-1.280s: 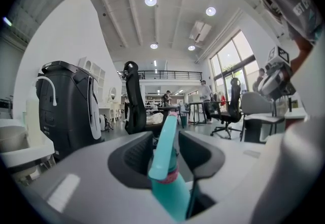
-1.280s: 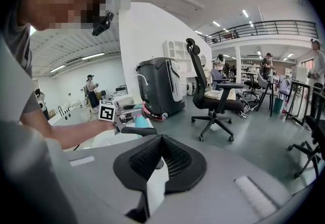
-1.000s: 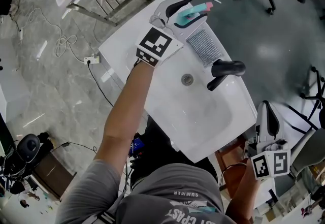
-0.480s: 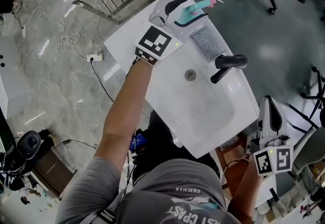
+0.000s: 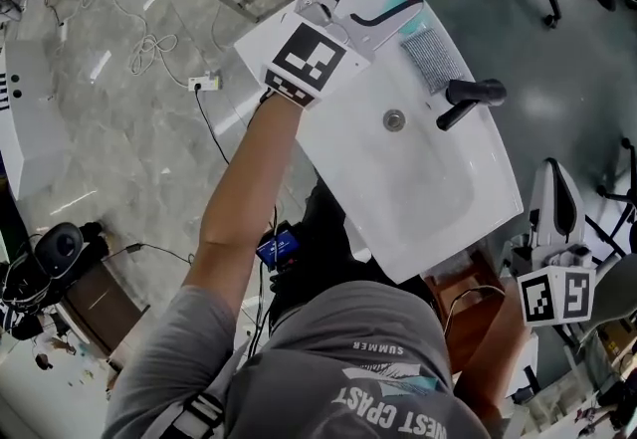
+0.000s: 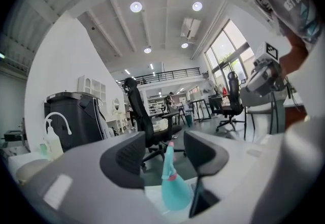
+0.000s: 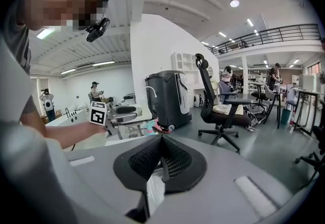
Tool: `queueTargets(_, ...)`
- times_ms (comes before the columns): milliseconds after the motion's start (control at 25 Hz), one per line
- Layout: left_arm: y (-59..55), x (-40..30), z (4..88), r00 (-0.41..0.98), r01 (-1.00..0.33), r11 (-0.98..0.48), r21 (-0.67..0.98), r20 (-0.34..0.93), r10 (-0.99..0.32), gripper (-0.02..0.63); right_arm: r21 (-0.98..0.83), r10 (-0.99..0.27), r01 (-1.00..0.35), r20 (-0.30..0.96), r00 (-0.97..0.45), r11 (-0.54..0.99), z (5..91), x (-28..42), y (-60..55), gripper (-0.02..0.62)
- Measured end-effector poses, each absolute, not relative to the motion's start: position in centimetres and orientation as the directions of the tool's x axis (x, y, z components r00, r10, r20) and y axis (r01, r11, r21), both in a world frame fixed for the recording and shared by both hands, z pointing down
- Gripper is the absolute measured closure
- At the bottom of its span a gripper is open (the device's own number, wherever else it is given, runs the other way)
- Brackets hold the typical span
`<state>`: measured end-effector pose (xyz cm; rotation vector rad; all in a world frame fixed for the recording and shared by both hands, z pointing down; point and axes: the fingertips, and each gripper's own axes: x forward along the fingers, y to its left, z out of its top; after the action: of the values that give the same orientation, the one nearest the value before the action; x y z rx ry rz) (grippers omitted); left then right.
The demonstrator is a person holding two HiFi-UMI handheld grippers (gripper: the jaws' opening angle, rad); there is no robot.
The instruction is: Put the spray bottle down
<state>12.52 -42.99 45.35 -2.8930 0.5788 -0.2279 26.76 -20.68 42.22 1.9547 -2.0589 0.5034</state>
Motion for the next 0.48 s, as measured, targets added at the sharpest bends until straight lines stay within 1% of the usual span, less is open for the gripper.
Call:
queueTargets(160, -41.5, 10.8, 42.5, 0.905, -0.38, -0.893, -0.24, 0.101, -0.412, 0.401, -0.064, -0.92, -0.996, 0.382, -0.082, 0.062, 40.4, 26.0, -20.7, 0.594)
queueTargets(320, -40.0, 8.8, 39.5, 0.894, -0.404, -0.873, -0.275, 0.085, -0.441, 0.442, -0.052, -0.932, -0.995, 0.347, -0.103, 0.091, 38.3, 25.2, -20.9, 0.594)
queueTargets(480, -38.2, 7.0, 36.5, 0.877, -0.429, -0.843, -0.324, 0.072, -0.474, 0.508, -0.039, -0.941, -0.992, 0.317, -0.123, 0.116, 36.3, 24.6, -20.6, 0.594)
